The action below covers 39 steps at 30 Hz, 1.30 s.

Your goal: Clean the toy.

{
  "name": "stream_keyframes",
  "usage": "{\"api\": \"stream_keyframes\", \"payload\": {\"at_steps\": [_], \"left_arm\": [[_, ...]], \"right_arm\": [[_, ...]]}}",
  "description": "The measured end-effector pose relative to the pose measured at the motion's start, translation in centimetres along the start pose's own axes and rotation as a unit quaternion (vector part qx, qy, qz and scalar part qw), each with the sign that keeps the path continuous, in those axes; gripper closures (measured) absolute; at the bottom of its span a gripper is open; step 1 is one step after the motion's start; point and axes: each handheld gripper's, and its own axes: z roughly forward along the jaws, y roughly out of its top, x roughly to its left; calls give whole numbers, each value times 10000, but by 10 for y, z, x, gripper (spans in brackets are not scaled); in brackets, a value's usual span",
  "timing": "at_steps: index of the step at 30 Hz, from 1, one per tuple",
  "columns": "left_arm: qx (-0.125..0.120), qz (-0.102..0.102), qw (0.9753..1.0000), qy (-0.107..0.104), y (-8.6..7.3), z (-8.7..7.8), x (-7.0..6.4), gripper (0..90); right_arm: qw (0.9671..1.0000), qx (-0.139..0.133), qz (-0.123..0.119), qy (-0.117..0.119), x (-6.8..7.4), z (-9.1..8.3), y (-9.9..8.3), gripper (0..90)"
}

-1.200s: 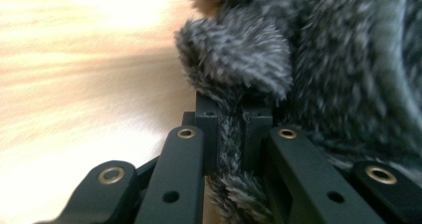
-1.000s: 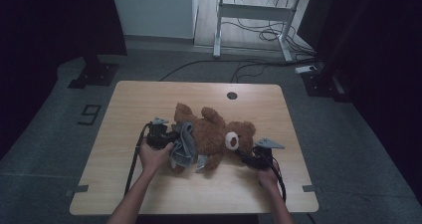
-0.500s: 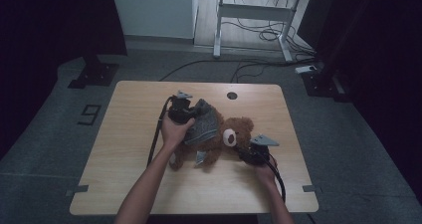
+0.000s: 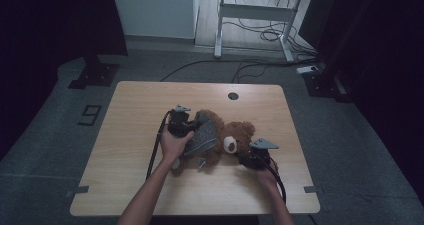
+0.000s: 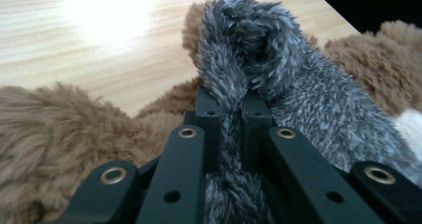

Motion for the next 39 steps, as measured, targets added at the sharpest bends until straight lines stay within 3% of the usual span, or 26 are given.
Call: {"api": "stream_keyframes", "payload": {"at_steps": [6, 9, 14, 17, 20, 26, 29, 32, 34, 36, 39], "left_arm": [[-218, -62, 9996, -160, -23, -13, -3, 824], [-333, -101, 9992, -210, -30, -17, -4, 824], [-402, 57, 9990, -189, -38, -22, -9, 825], [-447, 58, 9987, -251, -43, -24, -10, 825], [-519, 104, 9982, -299, -49, -26, -13, 826], [-574, 139, 9975, -397, -59, -31, -18, 826], [-534, 85, 9974, -485, -61, -32, -17, 825], [-438, 27, 9973, -582, -61, -32, -15, 823], [-396, -27, 9969, -685, -64, -31, -13, 822], [-454, -132, 9959, -770, -67, -31, -10, 822], [-512, -229, 9947, -864, -68, -34, -8, 821]], "right_arm": [[9995, 175, 239, 60, 5, -3, -4, 278], [9981, 281, 506, 220, 4, -4, -5, 223], [9946, 337, 781, 590, -7, -12, -9, 165], [9935, 162, 861, 733, -14, -24, -8, 132], [9900, -214, 1116, 835, -19, -36, 0, 129], [9930, -379, 927, 631, -10, -38, 31, 68], [9954, -222, 764, 528, -6, -22, 45, 0], [9937, -22, 903, 663, -5, -3, 50, 0], [9943, 2, 888, 586, -2, 3, 48, 0], [9956, 37, 803, 488, 3, 5, 45, 32], [9978, 4, 553, 377, 11, -1, 40, 157]]}}
